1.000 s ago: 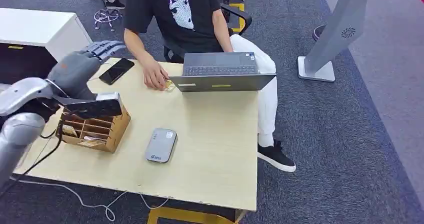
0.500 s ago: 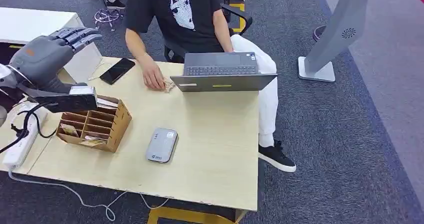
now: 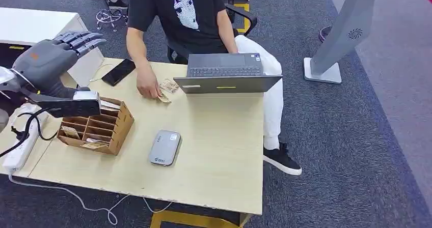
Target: Pass the card to the sensor for recognition and then transmit it.
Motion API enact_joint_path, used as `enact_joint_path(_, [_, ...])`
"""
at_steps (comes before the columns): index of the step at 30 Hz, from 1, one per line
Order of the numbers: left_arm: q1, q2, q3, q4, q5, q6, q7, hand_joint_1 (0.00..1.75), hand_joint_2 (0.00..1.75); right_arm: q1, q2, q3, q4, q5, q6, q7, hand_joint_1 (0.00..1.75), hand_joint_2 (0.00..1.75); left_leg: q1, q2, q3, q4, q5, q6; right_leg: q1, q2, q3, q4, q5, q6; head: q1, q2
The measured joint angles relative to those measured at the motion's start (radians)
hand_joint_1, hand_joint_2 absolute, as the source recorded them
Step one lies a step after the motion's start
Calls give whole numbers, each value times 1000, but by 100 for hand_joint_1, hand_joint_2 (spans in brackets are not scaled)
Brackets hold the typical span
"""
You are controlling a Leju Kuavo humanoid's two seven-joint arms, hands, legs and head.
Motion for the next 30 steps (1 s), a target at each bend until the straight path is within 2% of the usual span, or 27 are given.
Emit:
enact_joint_path(22, [-2,0,-2,0,0,0,0,0,175,0,0,0,0,0,0,0,0,175,0,0,0,0,0,0,0,0,0,0,0,0,0,0])
enact_joint_path(23, [0,10,-2,0,27,-20,18,0,175,0,0,0,0,6,2,3,0,175,0,0,-2,0,0,0,0,-1,2,1,0,0,0,0])
enact_joint_path(24, [26,54,-2,-7,95,-45,47,0,175,-3,0,0,0,23,7,11,0,175,0,1,-2,-2,0,0,0,1,4,2,0,0,4,0])
enact_joint_path(25, [78,112,-1,-21,159,-24,49,0,175,-3,0,0,0,35,8,14,0,175,-1,8,4,-2,-4,-6,-2,9,2,1,0,-1,8,0])
enact_joint_path(26, [138,172,2,-28,199,19,26,0,175,-2,0,0,0,40,9,18,0,175,-2,17,9,-2,-7,-4,-3,17,3,2,-1,-2,3,0])
enact_joint_path(28, [232,252,10,-28,200,77,11,0,175,3,0,0,-1,50,12,21,0,175,0,17,10,-2,-8,-4,-2,18,2,1,-3,-3,-7,0])
enact_joint_path(30, [284,288,26,-27,174,69,11,0,175,4,0,0,-1,54,12,24,0,175,1,8,7,-2,-7,-4,-1,9,2,1,-5,-5,-5,0])
